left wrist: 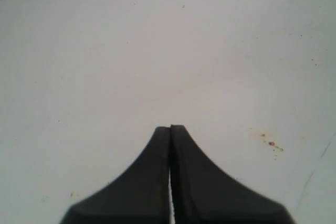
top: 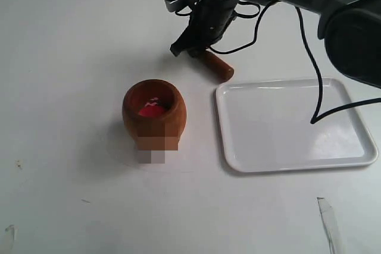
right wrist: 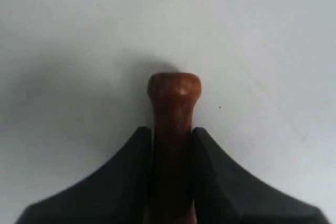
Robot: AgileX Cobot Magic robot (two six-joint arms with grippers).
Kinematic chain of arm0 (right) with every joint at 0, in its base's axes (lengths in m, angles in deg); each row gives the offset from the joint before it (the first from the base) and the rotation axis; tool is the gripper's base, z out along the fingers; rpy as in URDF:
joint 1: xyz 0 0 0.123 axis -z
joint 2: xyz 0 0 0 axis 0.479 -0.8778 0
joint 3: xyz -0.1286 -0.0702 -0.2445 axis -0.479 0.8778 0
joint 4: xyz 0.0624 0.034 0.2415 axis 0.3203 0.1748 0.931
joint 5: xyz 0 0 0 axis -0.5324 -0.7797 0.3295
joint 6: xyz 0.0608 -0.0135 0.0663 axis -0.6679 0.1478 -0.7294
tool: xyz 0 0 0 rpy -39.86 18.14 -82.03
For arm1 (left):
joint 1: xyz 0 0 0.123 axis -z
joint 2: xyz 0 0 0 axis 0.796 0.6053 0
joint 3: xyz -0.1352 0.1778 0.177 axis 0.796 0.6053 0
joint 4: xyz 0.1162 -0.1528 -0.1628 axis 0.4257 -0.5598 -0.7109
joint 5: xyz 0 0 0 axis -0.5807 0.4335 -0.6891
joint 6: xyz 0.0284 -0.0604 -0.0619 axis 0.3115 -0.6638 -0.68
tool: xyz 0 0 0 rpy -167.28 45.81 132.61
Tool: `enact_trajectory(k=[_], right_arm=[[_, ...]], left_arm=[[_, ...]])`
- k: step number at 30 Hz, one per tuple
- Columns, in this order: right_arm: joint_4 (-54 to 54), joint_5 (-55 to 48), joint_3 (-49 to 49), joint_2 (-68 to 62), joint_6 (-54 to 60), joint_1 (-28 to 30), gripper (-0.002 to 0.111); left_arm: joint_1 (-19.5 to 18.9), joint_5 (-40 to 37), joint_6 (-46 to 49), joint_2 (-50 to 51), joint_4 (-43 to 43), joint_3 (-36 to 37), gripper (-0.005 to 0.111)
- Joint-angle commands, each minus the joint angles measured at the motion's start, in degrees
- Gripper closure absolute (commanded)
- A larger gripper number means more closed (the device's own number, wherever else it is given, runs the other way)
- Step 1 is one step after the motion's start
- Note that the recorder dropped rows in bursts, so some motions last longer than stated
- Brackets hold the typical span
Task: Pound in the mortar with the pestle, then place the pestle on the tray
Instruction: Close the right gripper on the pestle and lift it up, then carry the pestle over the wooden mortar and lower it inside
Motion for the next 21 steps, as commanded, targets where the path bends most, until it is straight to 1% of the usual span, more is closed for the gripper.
enact_trajectory(k=[1,5,8,11,12,13,14,17,18,20,21], right_arm=[[-0.70,2.37,-0.33,1.79,3.17,0.00,0.108],[2.04,7.90,-0.33,5.57,5.38,0.00,0.108],[10.24,11.81,0.44,9.30,10.64,0.00,0.108],[18.66,19.46,4.19,14.39,17.57,0.00,0.108],[23.70,23.91,7.80,16.98,21.16,0.00,0.108],[31.82,31.13,12.95,21.09,29.78,-0.28,0.108],[39.43,35.45,17.35,23.40,36.18,-0.54,0.108],[57.76,45.29,26.95,29.16,56.89,-0.93,0.108],[62.80,45.66,29.35,30.72,61.35,-0.93,0.108],[70.12,43.30,32.22,33.13,69.53,-0.93,0.108],[71.87,42.51,32.89,34.10,72.68,-0.93,0.108]], left_arm=[[0.44,0.17,-0.47,-0.07,-0.42,0.03,0.107],[0.44,0.17,-0.47,-0.07,-0.42,0.03,0.107],[0.44,0.17,-0.47,-0.07,-0.42,0.03,0.107],[0.44,0.17,-0.47,-0.07,-0.42,0.03,0.107],[0.44,0.17,-0.47,-0.07,-0.42,0.03,0.107],[0.44,0.17,-0.47,-0.07,-0.42,0.03,0.107],[0.44,0.17,-0.47,-0.07,-0.42,0.03,0.107],[0.44,0.17,-0.47,-0.07,-0.42,0.03,0.107],[0.44,0.17,-0.47,-0.07,-0.42,0.03,0.107],[0.44,0.17,-0.47,-0.07,-0.42,0.03,0.107],[0.44,0.17,-0.47,-0.07,-0.42,0.03,0.107]])
